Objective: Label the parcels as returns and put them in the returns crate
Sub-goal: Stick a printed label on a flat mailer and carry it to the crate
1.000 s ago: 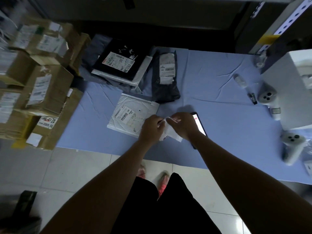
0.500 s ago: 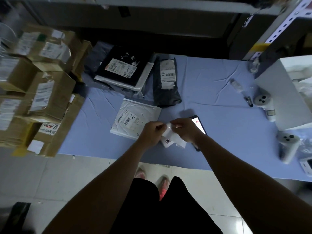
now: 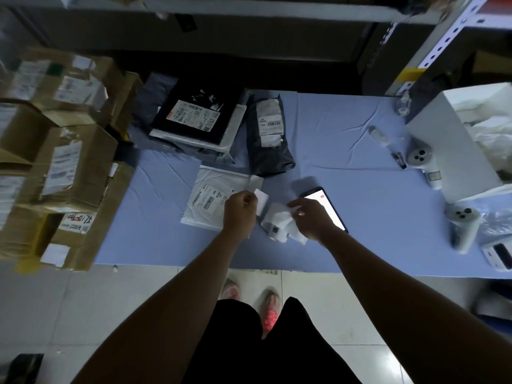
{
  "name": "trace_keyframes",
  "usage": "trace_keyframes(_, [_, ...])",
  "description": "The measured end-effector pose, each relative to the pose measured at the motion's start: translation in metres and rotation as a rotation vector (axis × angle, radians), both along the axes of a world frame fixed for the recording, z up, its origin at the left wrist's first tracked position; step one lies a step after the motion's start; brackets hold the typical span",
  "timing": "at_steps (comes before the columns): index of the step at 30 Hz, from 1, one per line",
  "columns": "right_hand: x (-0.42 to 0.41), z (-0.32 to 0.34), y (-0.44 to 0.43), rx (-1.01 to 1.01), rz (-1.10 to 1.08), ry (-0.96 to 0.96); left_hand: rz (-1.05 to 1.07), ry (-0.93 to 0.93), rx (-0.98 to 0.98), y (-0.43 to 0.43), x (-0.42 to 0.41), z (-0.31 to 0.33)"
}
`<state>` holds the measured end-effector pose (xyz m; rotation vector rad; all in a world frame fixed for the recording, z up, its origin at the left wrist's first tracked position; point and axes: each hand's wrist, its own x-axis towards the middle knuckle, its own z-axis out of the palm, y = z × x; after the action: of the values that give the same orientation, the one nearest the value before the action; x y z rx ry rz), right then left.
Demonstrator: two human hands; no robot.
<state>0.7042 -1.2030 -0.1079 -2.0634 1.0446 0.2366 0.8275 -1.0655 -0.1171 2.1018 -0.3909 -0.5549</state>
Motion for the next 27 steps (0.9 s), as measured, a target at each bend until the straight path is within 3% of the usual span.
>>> trace_keyframes(4, [-0.001, 0.007, 0.006, -0.184, -0.076, 0.098, 0.085, -0.208, 0.0, 0.006, 0.01, 0.006])
trace_keyframes(6, [0.009, 0.019, 0.016, -0.305, -0.081, -0.005, 0.09, -0.338, -0.012, 0.009, 0.012, 0.007])
trace_keyframes(8, [0.026, 0.035, 0.029, -0.1, -0.15, -0.2, 0.102, -0.42, -0.039, 0.012, 0.014, 0.011])
trace_keyframes(11, [0.06, 0.058, 0.044, 0.556, -0.367, -0.331, 0.04, -0.595, -0.083, 0.018, 0.017, 0.015])
trace_keyframes(12, [0.069, 0.065, 0.047, 0.687, -0.456, -0.351, -0.002, -0.675, -0.103, 0.022, 0.018, 0.015])
trace_keyframes(15, [0.089, 0.073, 0.053, 0.744, -0.588, -0.364, -0.108, -0.879, -0.134, 0.035, 0.022, 0.017])
trace_keyframes(18, [0.096, 0.066, 0.058, 0.655, -0.588, -0.353, -0.176, -0.909, -0.107, 0.05, 0.03, 0.016])
trace_keyframes(20, [0.097, 0.059, 0.06, 0.546, -0.527, -0.367, -0.176, -0.791, -0.094, 0.061, 0.036, 0.019])
trace_keyframes(22, [0.097, 0.055, 0.064, 0.489, -0.439, -0.405, -0.143, -0.528, -0.098, 0.07, 0.042, 0.022])
trace_keyframes(25, [0.095, 0.05, 0.068, 0.455, -0.329, -0.462, -0.044, 0.074, -0.043, 0.073, 0.053, 0.035])
trace_keyframes(27, [0.095, 0.046, 0.071, 0.419, -0.271, -0.484, 0.018, 0.499, -0.176, 0.073, 0.06, 0.041])
